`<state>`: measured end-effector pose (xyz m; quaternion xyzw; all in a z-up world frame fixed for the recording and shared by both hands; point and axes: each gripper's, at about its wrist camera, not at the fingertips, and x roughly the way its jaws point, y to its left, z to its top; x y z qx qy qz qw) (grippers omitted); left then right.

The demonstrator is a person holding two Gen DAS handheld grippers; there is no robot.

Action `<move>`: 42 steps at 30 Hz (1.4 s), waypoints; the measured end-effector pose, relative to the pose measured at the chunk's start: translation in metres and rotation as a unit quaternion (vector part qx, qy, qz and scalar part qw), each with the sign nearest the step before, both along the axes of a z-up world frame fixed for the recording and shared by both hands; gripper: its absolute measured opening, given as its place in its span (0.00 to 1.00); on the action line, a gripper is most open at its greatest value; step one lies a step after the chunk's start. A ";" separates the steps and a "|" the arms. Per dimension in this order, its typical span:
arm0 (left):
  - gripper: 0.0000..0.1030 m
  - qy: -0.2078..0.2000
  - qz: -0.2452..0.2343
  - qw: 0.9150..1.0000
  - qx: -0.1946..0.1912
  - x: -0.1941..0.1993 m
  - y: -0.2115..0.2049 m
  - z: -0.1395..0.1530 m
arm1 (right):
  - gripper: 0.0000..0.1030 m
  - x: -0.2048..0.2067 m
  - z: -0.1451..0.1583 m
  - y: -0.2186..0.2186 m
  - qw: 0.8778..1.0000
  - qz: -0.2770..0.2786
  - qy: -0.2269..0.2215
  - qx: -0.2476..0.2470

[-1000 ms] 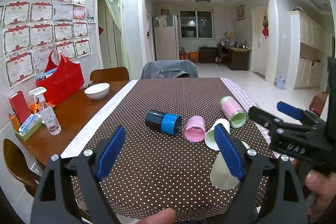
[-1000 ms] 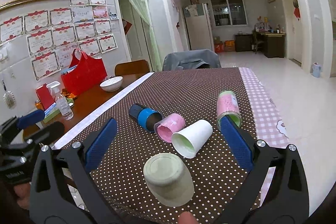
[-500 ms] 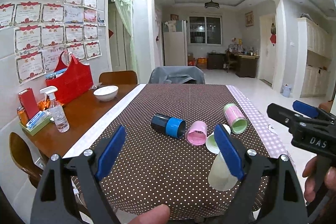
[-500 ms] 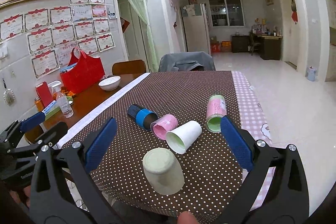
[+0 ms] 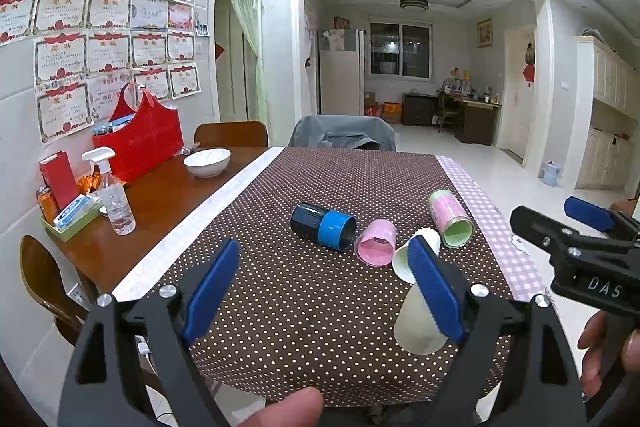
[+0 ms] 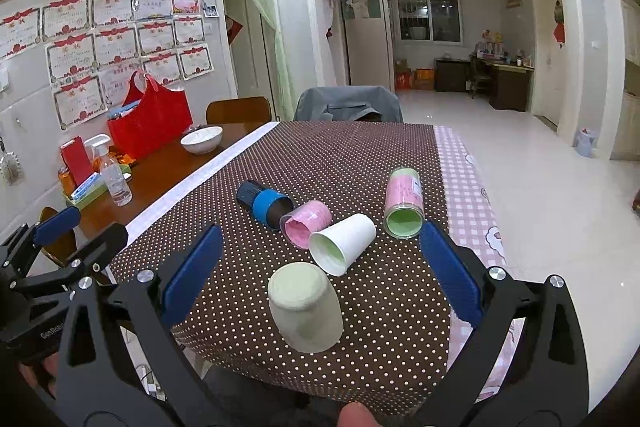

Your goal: Flip cup upside down

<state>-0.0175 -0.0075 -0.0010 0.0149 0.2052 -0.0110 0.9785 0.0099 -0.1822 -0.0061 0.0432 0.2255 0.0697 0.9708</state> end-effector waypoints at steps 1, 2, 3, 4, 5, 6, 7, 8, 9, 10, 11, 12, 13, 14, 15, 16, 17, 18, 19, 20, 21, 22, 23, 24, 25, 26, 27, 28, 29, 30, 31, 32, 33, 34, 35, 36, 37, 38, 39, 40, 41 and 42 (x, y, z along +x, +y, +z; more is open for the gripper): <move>0.82 0.000 0.001 1.000 0.000 0.000 0.000 0.000 | 0.94 0.000 0.000 -0.001 1.000 0.000 0.000 0.000; 0.82 0.000 0.003 1.000 -0.001 0.000 0.001 0.000 | 0.94 0.000 0.001 -0.001 1.000 0.000 0.000 0.000; 0.82 0.000 0.004 1.000 -0.001 -0.001 0.001 0.000 | 0.94 -0.001 0.001 -0.001 1.000 -0.001 -0.001 0.000; 0.82 0.000 0.005 1.000 -0.002 -0.001 0.001 0.000 | 0.94 -0.001 0.001 -0.001 1.000 -0.002 -0.002 0.001; 0.82 0.000 0.005 1.000 -0.002 0.000 0.002 0.000 | 0.94 -0.001 0.001 -0.001 1.000 -0.002 -0.003 0.001; 0.82 0.000 0.006 1.000 -0.003 0.000 0.003 0.001 | 0.94 -0.002 0.001 -0.001 1.000 -0.002 -0.004 0.003; 0.82 0.000 0.007 1.000 -0.003 0.000 0.003 0.001 | 0.94 -0.003 0.002 0.000 1.000 -0.002 -0.004 0.003; 0.82 0.000 0.007 1.000 -0.004 0.000 0.004 0.001 | 0.94 -0.003 0.002 0.000 1.000 -0.002 -0.005 0.002; 0.82 -0.001 0.007 1.000 -0.004 0.000 0.004 0.002 | 0.94 -0.004 0.002 0.000 1.000 -0.002 -0.006 0.002; 0.82 -0.002 0.008 1.000 -0.004 -0.001 0.004 0.002 | 0.94 -0.005 0.002 0.000 1.000 -0.002 -0.006 0.002; 0.82 -0.002 0.008 1.000 -0.004 0.000 0.004 0.003 | 0.94 -0.005 0.002 0.000 1.000 -0.001 -0.006 0.003; 0.82 -0.002 0.007 1.000 -0.005 0.000 0.004 0.003 | 0.94 -0.006 0.002 0.000 1.000 0.000 -0.006 0.004; 0.82 -0.001 0.008 1.000 -0.005 0.000 0.004 0.003 | 0.94 -0.006 0.002 0.000 1.000 0.000 -0.006 0.004; 0.82 -0.001 0.009 1.000 -0.005 0.000 0.004 0.003 | 0.94 -0.006 0.002 0.000 1.000 0.000 -0.006 0.004; 0.82 -0.002 0.009 1.000 -0.004 0.000 0.005 0.004 | 0.94 -0.006 0.002 0.000 1.000 0.000 -0.005 0.005; 0.82 -0.002 0.010 1.000 -0.004 -0.001 0.005 0.004 | 0.94 -0.006 0.002 0.000 1.000 -0.001 -0.005 0.004; 0.82 -0.003 0.010 1.000 -0.005 -0.001 0.005 0.005 | 0.94 -0.007 0.002 0.001 1.000 0.000 -0.005 0.005; 0.82 -0.003 0.011 1.000 -0.006 -0.001 0.005 0.005 | 0.94 -0.007 0.003 0.001 1.000 0.001 -0.004 0.005; 0.82 -0.004 0.011 1.000 -0.006 -0.001 0.006 0.005 | 0.94 -0.008 0.003 0.001 1.000 0.001 -0.004 0.005; 0.82 -0.004 0.012 1.000 -0.006 -0.001 0.006 0.006 | 0.94 -0.008 0.003 0.001 1.000 0.001 -0.003 0.005; 0.82 -0.004 0.012 1.000 -0.007 -0.001 0.006 0.006 | 0.94 -0.008 0.003 0.001 1.000 0.001 -0.003 0.005; 0.82 -0.004 0.012 1.000 -0.007 -0.001 0.006 0.006 | 0.94 -0.007 0.003 0.000 1.000 0.001 -0.002 0.006; 0.82 -0.004 0.012 1.000 -0.007 -0.001 0.006 0.006 | 0.94 -0.006 0.003 -0.001 1.000 0.001 -0.001 0.007; 0.82 -0.004 0.012 1.000 -0.007 -0.001 0.006 0.005 | 0.94 -0.006 0.003 -0.001 1.000 0.001 0.000 0.007; 0.82 -0.004 0.012 1.000 -0.007 -0.001 0.006 0.006 | 0.94 -0.005 0.003 -0.001 1.000 0.001 0.001 0.007; 0.82 -0.004 0.012 1.000 -0.007 -0.001 0.006 0.006 | 0.94 -0.004 0.003 -0.001 1.000 0.002 0.001 0.008; 0.82 -0.003 0.012 1.000 -0.007 -0.001 0.006 0.006 | 0.94 -0.005 0.003 -0.002 1.000 0.002 0.002 0.008; 0.82 -0.003 0.012 1.000 -0.007 -0.001 0.006 0.005 | 0.94 -0.005 0.003 -0.002 1.000 0.002 0.002 0.007; 0.82 -0.002 0.012 1.000 -0.007 -0.001 0.007 0.005 | 0.94 -0.005 0.002 -0.002 1.000 0.002 0.002 0.008; 0.82 -0.002 0.012 1.000 -0.007 0.000 0.006 0.005 | 0.94 -0.005 0.002 -0.002 1.000 0.002 0.002 0.008; 0.82 -0.001 0.012 1.000 -0.007 0.000 0.006 0.005 | 0.94 -0.005 0.003 -0.002 1.000 0.002 0.002 0.008; 0.82 0.000 0.011 1.000 -0.007 0.001 0.006 0.005 | 0.94 -0.005 0.003 -0.002 1.000 0.002 0.002 0.008; 0.82 0.000 0.011 1.000 -0.007 0.001 0.006 0.005 | 0.94 -0.004 0.002 -0.002 1.000 0.002 0.002 0.008; 0.82 -0.001 0.011 1.000 -0.006 0.001 0.006 0.005 | 0.94 -0.003 0.002 -0.003 1.000 0.002 0.002 0.009; 0.82 -0.003 0.011 1.000 -0.006 0.001 0.006 0.005 | 0.94 -0.003 0.002 -0.003 1.000 0.002 0.002 0.008; 0.82 -0.003 0.011 1.000 -0.006 0.001 0.006 0.005 | 0.94 -0.003 0.002 -0.002 1.000 0.001 0.002 0.008; 0.82 -0.005 0.011 1.000 -0.006 0.001 0.006 0.005 | 0.94 -0.003 0.002 -0.003 1.000 0.002 0.002 0.008; 0.82 -0.005 0.011 1.000 -0.006 0.001 0.006 0.004 | 0.94 -0.003 0.002 -0.003 1.000 0.002 0.002 0.009; 0.82 -0.005 0.011 1.000 -0.005 0.001 0.006 0.004 | 0.94 -0.003 0.002 -0.003 1.000 0.003 0.002 0.009; 0.82 -0.005 0.011 1.000 -0.005 0.001 0.005 0.004 | 0.94 -0.003 0.002 -0.002 1.000 0.003 0.002 0.008; 0.82 -0.005 0.012 1.000 -0.004 0.001 0.006 0.004 | 0.94 -0.003 0.002 -0.003 1.000 0.002 0.002 0.008; 0.82 -0.005 0.012 1.000 -0.002 0.002 0.005 0.004 | 0.94 -0.003 0.002 -0.003 1.000 0.003 0.002 0.008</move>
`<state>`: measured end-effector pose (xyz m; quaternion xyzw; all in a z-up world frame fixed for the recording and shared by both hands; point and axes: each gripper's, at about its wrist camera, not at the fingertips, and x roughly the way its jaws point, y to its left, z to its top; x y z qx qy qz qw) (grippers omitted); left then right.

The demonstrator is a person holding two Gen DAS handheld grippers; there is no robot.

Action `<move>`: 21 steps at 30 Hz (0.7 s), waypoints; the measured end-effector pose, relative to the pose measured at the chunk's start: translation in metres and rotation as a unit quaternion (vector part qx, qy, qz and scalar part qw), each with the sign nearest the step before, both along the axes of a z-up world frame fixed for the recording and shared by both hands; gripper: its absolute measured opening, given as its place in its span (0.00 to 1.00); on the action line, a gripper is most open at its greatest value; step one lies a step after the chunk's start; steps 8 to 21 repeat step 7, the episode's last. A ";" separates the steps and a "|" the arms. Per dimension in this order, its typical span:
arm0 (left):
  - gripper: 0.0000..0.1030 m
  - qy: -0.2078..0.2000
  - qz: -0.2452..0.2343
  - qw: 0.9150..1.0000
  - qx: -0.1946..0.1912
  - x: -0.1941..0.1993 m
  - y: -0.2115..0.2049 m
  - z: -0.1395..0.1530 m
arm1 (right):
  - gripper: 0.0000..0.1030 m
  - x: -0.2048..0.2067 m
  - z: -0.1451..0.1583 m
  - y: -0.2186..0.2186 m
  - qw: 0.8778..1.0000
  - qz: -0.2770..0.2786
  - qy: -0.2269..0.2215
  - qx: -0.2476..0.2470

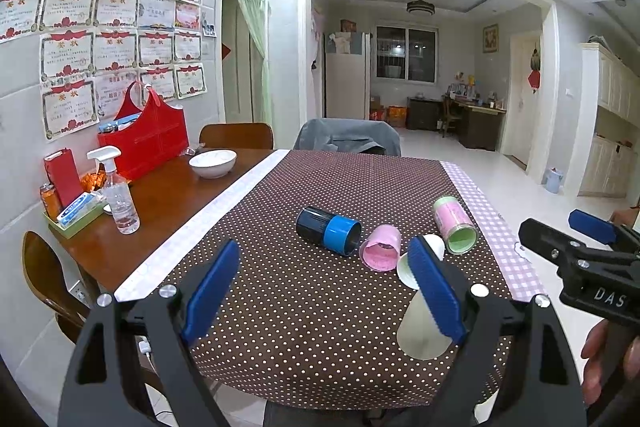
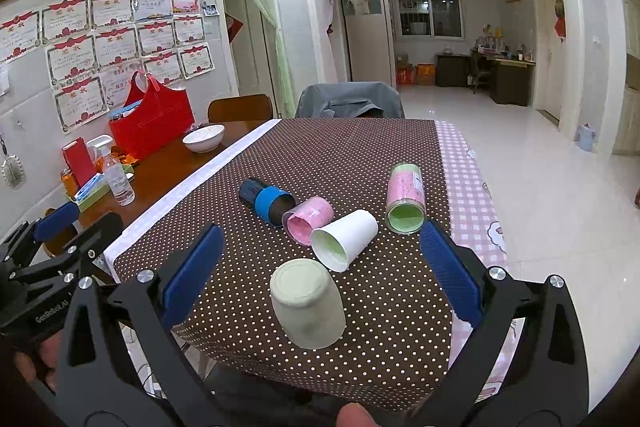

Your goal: Flip cup upside down

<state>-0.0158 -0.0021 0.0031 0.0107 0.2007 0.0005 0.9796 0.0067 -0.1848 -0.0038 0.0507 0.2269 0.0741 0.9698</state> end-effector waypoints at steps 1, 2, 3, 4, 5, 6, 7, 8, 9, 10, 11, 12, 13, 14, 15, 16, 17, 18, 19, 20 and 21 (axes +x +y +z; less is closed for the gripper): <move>0.82 0.001 0.001 1.000 0.002 0.000 0.000 0.000 | 0.94 0.000 0.000 0.000 1.000 0.000 0.001 0.001; 0.82 0.002 0.002 1.000 0.003 0.000 -0.001 0.000 | 0.94 0.000 0.000 0.000 1.000 0.001 0.001 0.001; 0.82 0.003 0.002 1.000 0.004 0.001 -0.001 -0.001 | 0.94 0.000 0.000 0.000 1.000 0.000 0.000 0.000; 0.82 0.004 0.003 1.000 0.005 0.001 -0.001 -0.001 | 0.94 0.000 0.000 0.000 1.000 0.000 0.001 0.000; 0.82 0.004 0.003 1.000 0.005 0.000 -0.002 0.000 | 0.94 0.000 0.000 -0.001 1.000 0.000 0.001 0.001; 0.82 0.005 0.002 1.000 0.004 0.000 -0.002 0.000 | 0.94 0.000 -0.001 0.000 1.000 0.000 0.001 0.001; 0.82 0.006 0.002 1.000 0.004 0.000 -0.002 0.000 | 0.94 0.000 -0.001 0.000 1.000 -0.001 0.001 0.001; 0.82 0.006 0.002 1.000 0.004 0.000 -0.002 0.000 | 0.94 0.000 -0.001 0.000 1.000 -0.001 0.001 0.001; 0.82 0.006 0.002 1.000 0.004 0.000 -0.002 0.000 | 0.94 0.000 -0.001 0.000 1.000 -0.001 0.001 0.001; 0.82 0.006 0.002 1.000 0.004 0.000 -0.002 0.000 | 0.94 0.000 -0.001 0.000 1.000 -0.001 0.001 0.001; 0.82 0.006 0.002 1.000 0.004 0.000 -0.002 0.000 | 0.94 0.000 -0.001 0.000 1.000 -0.001 0.001 0.001; 0.82 0.006 0.002 1.000 0.004 0.000 -0.002 0.000 | 0.94 0.000 -0.001 0.000 1.000 -0.001 0.001 0.001; 0.82 0.006 0.002 1.000 0.004 0.000 -0.002 0.000 | 0.94 0.000 -0.001 0.000 1.000 -0.001 0.001 0.001; 0.82 0.006 0.002 1.000 0.004 0.000 -0.002 0.000 | 0.94 0.000 -0.001 0.000 1.000 -0.001 0.001 0.001; 0.82 0.006 0.002 1.000 0.004 0.000 -0.002 0.000 | 0.94 0.000 -0.001 0.000 1.000 -0.001 0.001 0.001; 0.82 0.006 0.002 1.000 0.004 0.000 -0.002 0.000 | 0.94 0.000 -0.001 0.000 1.000 -0.001 0.001 0.001; 0.82 0.006 0.002 1.000 0.004 0.000 -0.002 0.000 | 0.94 0.000 -0.001 0.000 1.000 -0.001 0.001 0.001; 0.82 0.006 0.002 1.000 0.004 0.000 -0.002 0.000 | 0.94 0.000 -0.001 0.000 1.000 -0.001 0.001 0.001; 0.82 0.006 0.002 1.000 0.004 0.000 -0.002 0.000 | 0.94 0.000 -0.001 0.000 1.000 -0.001 0.001 0.001; 0.82 0.006 0.002 1.000 0.004 0.000 -0.002 0.000 | 0.94 0.000 -0.001 0.000 1.000 -0.001 0.001 0.001; 0.82 0.006 0.002 1.000 0.004 0.000 -0.002 0.000 | 0.94 0.000 -0.001 0.000 1.000 -0.001 0.001 0.001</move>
